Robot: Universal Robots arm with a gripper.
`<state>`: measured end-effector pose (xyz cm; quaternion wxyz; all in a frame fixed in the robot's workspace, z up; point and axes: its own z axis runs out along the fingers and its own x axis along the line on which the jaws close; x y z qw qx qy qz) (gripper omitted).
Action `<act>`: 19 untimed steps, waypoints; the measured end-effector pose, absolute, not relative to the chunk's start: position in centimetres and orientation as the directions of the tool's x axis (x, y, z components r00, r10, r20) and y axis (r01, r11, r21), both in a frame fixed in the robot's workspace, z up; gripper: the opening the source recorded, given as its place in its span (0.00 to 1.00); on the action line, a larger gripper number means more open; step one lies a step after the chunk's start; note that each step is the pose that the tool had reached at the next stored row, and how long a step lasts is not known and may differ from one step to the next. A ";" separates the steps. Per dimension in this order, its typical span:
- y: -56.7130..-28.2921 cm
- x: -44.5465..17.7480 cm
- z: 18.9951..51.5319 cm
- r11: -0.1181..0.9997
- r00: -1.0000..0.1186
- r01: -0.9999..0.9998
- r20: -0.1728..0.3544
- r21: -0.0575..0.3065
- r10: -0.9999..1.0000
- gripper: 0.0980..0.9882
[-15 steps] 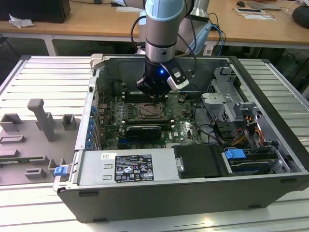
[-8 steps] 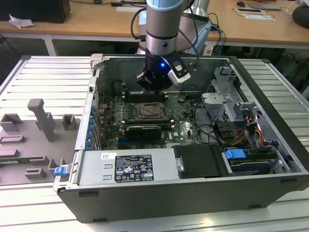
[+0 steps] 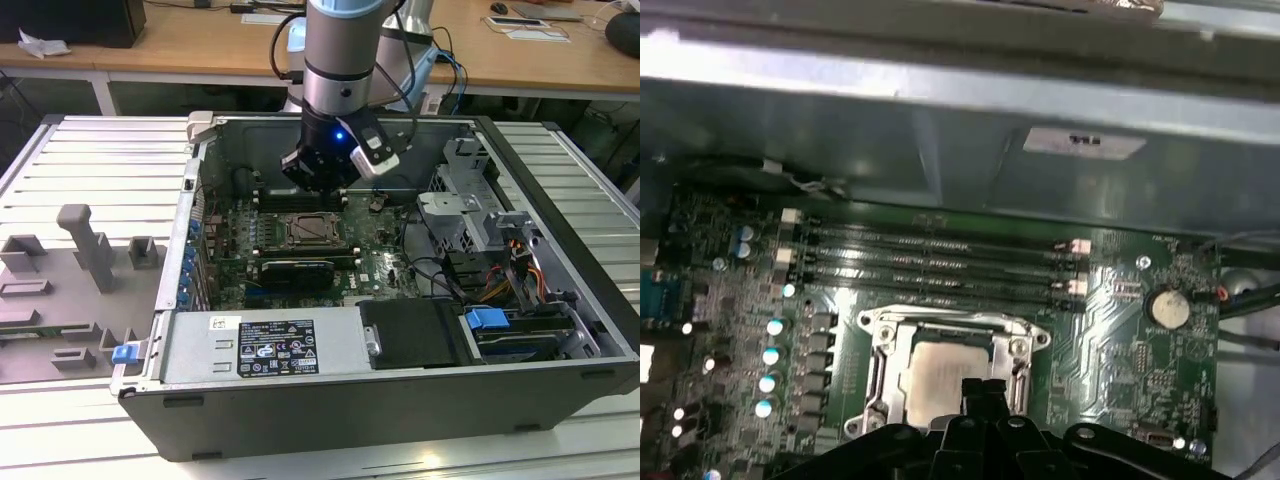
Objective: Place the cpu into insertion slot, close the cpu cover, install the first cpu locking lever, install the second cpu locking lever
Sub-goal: 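Install the second cpu locking lever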
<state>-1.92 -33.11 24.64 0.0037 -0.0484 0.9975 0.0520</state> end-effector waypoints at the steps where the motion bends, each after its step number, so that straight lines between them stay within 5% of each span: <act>1: -33.4 -1.9 24.6 0.990 -0.995 -0.097 -0.012 0.105 -0.096 0.01; 19: -38.0 -4.5 24.1 0.989 -0.995 -0.097 -0.012 0.109 -0.096 0.01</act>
